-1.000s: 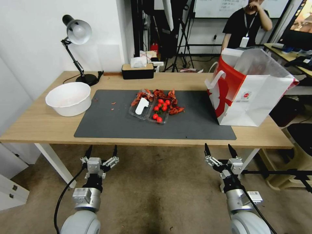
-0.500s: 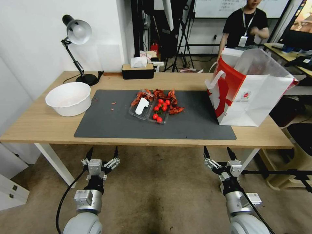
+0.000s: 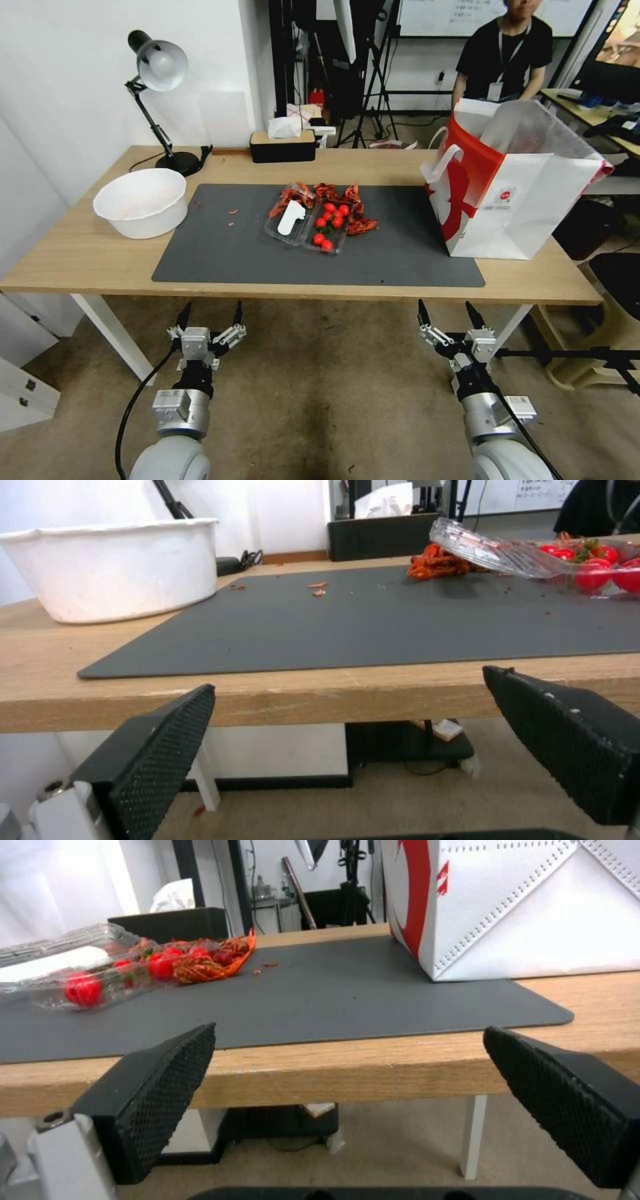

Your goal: Pick up the trash from the table and place it into the takeout bag.

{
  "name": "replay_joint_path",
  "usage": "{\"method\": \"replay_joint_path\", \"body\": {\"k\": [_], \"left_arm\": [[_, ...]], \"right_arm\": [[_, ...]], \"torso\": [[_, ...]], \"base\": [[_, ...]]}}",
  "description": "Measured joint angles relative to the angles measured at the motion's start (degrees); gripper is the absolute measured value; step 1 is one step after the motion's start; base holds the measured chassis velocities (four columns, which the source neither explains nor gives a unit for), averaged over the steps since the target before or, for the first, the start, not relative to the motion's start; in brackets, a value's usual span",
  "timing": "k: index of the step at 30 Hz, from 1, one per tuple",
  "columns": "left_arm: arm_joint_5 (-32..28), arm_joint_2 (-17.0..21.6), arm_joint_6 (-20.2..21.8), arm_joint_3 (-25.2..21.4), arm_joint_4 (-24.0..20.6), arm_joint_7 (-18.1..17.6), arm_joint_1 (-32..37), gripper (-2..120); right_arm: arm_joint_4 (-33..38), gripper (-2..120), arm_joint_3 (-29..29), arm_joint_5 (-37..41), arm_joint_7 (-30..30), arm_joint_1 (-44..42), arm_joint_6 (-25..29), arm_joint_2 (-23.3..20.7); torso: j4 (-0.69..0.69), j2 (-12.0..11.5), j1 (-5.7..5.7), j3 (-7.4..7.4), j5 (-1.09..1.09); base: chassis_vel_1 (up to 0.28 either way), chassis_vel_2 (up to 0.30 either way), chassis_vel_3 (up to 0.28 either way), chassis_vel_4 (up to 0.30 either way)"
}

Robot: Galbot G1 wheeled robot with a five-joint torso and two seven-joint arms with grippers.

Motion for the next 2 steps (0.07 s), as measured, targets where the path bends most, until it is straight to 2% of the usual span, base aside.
{"method": "replay_joint_path", "body": {"k": [2], "left_arm": [[0.0, 0.0, 0.0, 0.0, 0.0, 0.0, 0.0, 100]], "right_arm": [[0.0, 100, 0.0, 0.0, 0.0, 0.0, 0.0, 0.0]], "torso": [[0.0, 0.0, 0.0, 0.0, 0.0]], "base": [[0.0, 0.0, 0.0, 0.0]]}}
